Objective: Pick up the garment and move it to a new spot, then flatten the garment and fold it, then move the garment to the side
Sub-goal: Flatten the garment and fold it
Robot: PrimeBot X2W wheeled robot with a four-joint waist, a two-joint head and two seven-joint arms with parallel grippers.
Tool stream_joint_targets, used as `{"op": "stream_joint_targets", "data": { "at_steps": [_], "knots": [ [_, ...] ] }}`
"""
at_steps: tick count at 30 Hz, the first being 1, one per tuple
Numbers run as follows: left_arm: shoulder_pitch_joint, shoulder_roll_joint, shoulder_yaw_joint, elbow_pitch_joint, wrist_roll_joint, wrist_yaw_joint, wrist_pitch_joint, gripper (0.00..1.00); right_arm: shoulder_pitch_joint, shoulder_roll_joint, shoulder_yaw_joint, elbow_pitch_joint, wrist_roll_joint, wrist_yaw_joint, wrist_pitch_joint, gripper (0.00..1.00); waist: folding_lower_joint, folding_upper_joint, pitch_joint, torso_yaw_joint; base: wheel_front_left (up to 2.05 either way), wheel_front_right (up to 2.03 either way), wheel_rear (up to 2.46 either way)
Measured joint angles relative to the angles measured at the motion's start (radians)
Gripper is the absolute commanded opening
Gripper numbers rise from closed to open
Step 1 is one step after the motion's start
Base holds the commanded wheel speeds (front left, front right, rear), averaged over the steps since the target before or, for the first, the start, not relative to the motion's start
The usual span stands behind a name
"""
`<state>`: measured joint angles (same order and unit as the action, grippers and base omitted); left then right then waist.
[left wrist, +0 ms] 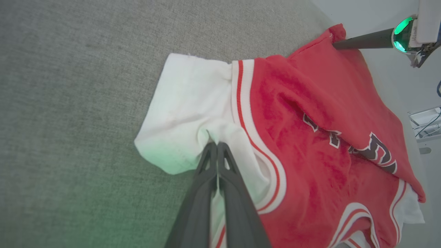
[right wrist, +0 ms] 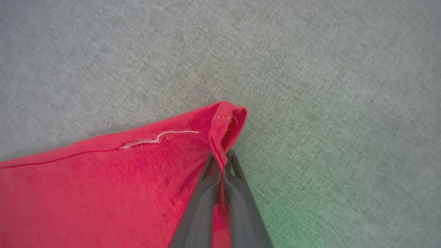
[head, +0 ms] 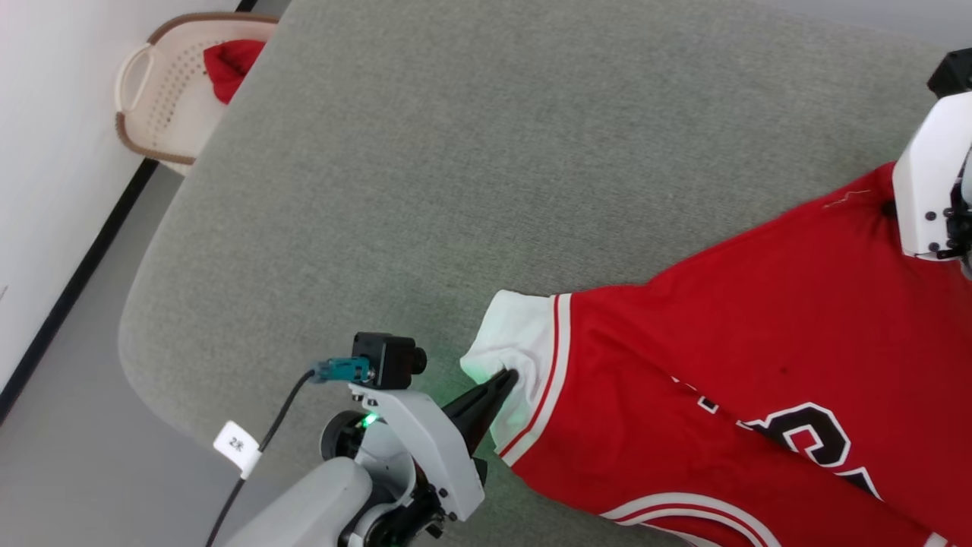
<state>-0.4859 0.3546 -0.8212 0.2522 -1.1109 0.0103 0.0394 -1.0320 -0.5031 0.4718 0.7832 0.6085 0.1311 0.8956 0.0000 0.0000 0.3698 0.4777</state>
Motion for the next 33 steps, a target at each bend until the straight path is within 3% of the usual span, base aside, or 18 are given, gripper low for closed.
{"op": "stream_joint_targets", "data": {
  "at_steps": [6,16,22,28,33],
  "knots": [
    [-0.023,0.044,0.004,-0.015,-0.005,0.000,0.048,0.00,-0.011,0.021,0.027,0.001,0.021,0.000,-0.035,0.00,0.0000,0.0001,-0.023,-0.030,0.00,0.00,0.00],
    [-0.163,0.216,0.031,-0.114,0.023,0.043,0.218,0.00,-0.074,0.034,0.050,-0.054,0.081,0.000,-0.135,0.00,0.0000,0.0001,-0.108,-0.088,0.00,0.00,0.00],
    [-0.299,0.299,0.064,-0.123,0.024,0.041,0.332,0.00,-0.116,0.049,0.030,-0.059,0.084,0.000,-0.247,0.00,0.0000,0.0000,-0.175,-0.130,0.00,0.00,0.00],
    [-0.485,0.314,0.085,-0.036,0.046,-0.002,0.408,0.00,-0.168,0.077,-0.006,-0.029,0.048,0.000,-0.383,0.00,0.0000,0.0000,-0.241,-0.177,0.00,0.00,0.00],
    [-0.650,0.287,0.095,0.104,0.094,-0.051,0.404,0.00,-0.225,0.112,-0.037,0.010,-0.002,0.000,-0.504,0.00,0.0000,0.0001,-0.281,-0.224,0.00,0.00,0.00]
  ]
}}
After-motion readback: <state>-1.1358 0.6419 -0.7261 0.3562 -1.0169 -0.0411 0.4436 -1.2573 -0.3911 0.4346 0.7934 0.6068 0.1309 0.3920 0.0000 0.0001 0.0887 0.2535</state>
